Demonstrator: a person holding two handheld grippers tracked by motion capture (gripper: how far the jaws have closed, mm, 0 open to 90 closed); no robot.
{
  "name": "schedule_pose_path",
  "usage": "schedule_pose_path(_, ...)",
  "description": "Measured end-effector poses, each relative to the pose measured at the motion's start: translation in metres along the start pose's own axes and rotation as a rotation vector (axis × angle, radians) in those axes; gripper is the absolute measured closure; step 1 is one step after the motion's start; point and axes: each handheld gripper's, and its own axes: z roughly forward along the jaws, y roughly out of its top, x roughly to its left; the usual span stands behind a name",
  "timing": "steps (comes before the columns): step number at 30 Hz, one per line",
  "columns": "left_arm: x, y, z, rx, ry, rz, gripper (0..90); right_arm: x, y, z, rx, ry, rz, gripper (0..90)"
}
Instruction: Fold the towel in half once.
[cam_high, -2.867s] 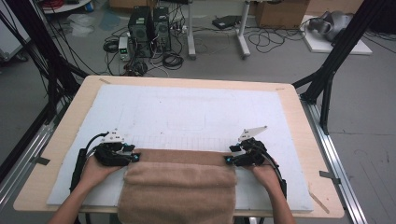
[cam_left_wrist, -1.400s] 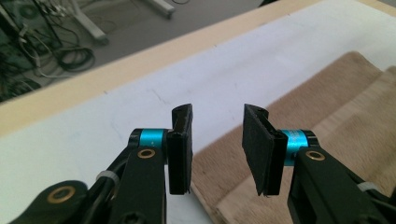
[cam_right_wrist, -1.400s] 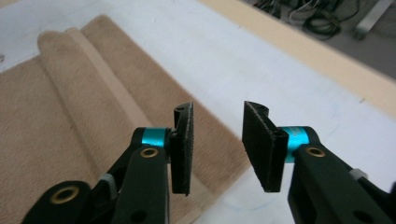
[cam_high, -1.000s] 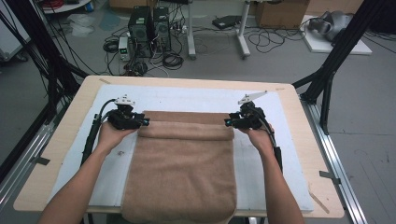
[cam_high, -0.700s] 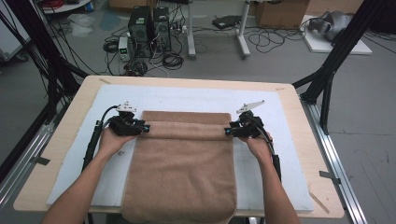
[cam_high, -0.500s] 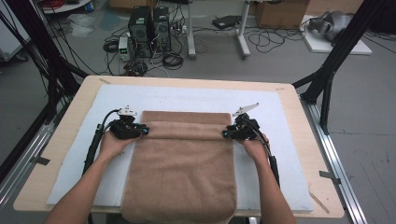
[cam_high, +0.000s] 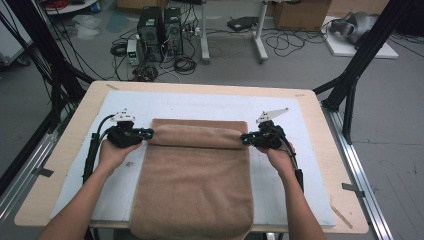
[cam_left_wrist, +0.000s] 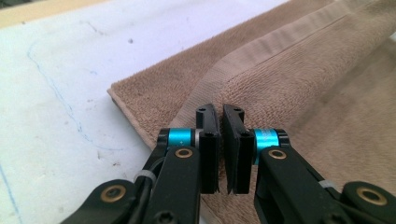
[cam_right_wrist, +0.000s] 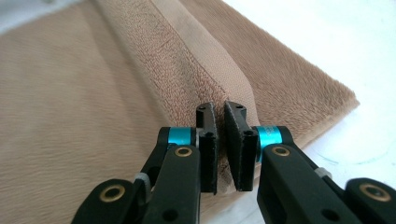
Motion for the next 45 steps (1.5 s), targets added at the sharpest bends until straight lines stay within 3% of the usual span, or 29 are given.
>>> schedule_pose_path(6, -0.015, -0.011, -0.026, -0.039, -0.004, 0.036, 84.9, 0.025, 0.003, -0.021, -0.030, 0.061, -0.064, 83.8)
schedule_pose_path(12, -0.042, -0.032, -0.055, -0.051, -0.014, 0.094, 84.9, 0.056, -0.008, -0.036, -0.053, 0.099, -0.119, 83.9)
schedule_pose_path(17, -0.070, -0.056, -0.081, -0.041, -0.066, 0.124, 85.1, 0.084, -0.030, -0.047, -0.035, 0.146, -0.154, 83.8)
schedule_pose_path(19, -0.082, -0.065, -0.093, -0.069, -0.097, 0.116, 84.4, 0.097, -0.038, -0.057, -0.053, 0.158, -0.167, 83.0)
schedule_pose_path(23, -0.091, -0.066, -0.107, -0.077, -0.120, 0.123, 69.3, 0.111, -0.042, -0.073, -0.117, 0.193, -0.187, 74.7)
schedule_pose_path(27, -0.087, -0.050, -0.102, -0.079, -0.100, 0.150, 64.4, 0.098, -0.036, -0.071, -0.119, 0.177, -0.170, 68.8)
schedule_pose_path(32, -0.068, -0.037, -0.078, -0.086, -0.065, 0.120, 60.8, 0.067, -0.028, -0.048, -0.062, 0.088, -0.130, 60.6)
schedule_pose_path(37, -0.044, -0.031, -0.044, -0.037, 0.035, 0.099, 57.2, 0.030, -0.025, -0.021, -0.037, 0.003, -0.041, 51.3)
schedule_pose_path(40, -0.029, -0.031, -0.023, -0.015, 0.063, 0.043, 54.8, 0.017, -0.025, -0.006, -0.010, -0.043, -0.023, 47.2)
schedule_pose_path(42, -0.021, -0.031, -0.012, 0.005, 0.076, 0.004, 53.6, 0.006, -0.028, 0.007, 0.006, -0.060, 0.015, 43.7)
schedule_pose_path(45, -0.013, -0.029, 0.003, 0.023, 0.113, -0.015, 49.3, -0.003, -0.032, 0.021, 0.046, -0.115, 0.039, 37.1)
